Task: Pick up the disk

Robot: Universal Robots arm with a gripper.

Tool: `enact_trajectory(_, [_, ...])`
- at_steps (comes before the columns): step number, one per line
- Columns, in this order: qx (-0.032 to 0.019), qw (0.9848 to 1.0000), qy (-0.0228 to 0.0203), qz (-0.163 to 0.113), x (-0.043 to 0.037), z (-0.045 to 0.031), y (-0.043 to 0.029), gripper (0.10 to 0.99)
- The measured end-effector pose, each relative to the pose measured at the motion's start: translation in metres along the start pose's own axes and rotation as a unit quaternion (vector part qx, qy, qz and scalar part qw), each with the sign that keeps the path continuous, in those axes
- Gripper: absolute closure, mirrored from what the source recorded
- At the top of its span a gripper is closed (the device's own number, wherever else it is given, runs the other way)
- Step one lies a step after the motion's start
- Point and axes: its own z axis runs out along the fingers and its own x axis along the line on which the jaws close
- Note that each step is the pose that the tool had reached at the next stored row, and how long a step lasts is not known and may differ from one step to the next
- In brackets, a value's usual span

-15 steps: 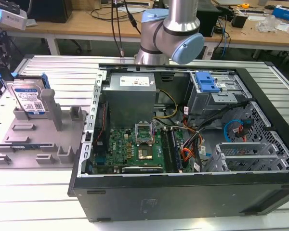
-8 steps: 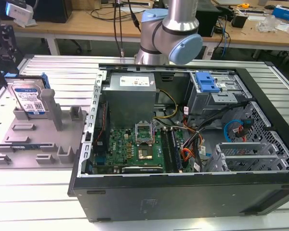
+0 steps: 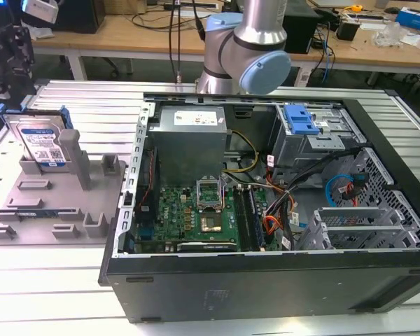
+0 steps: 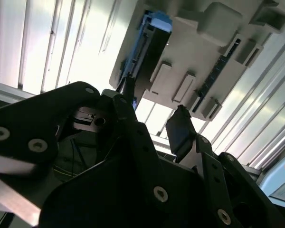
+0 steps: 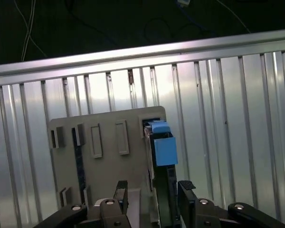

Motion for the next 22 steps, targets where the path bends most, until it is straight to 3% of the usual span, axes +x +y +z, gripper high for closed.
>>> enact_trajectory(3, [0.0005, 1.0000, 0.0029, -0.006, -0.0114, 0.0005, 0.0034, 0.545])
enact_trajectory(10, [0.0009, 0.9998, 0.0033, -0.017, -0.0101, 0.0054, 0.0194, 0.545])
enact_trajectory(14, [0.0014, 0.9992, 0.0033, -0.040, -0.0100, 0.0078, 0.0208, 0.545])
enact_trajectory(16, [0.0020, 0.9978, 0.0031, -0.066, -0.0099, 0.0104, 0.0226, 0.545])
enact_trajectory(22, [0.0019, 0.9981, 0.0031, -0.062, -0.0098, 0.0113, 0.0228, 0.545])
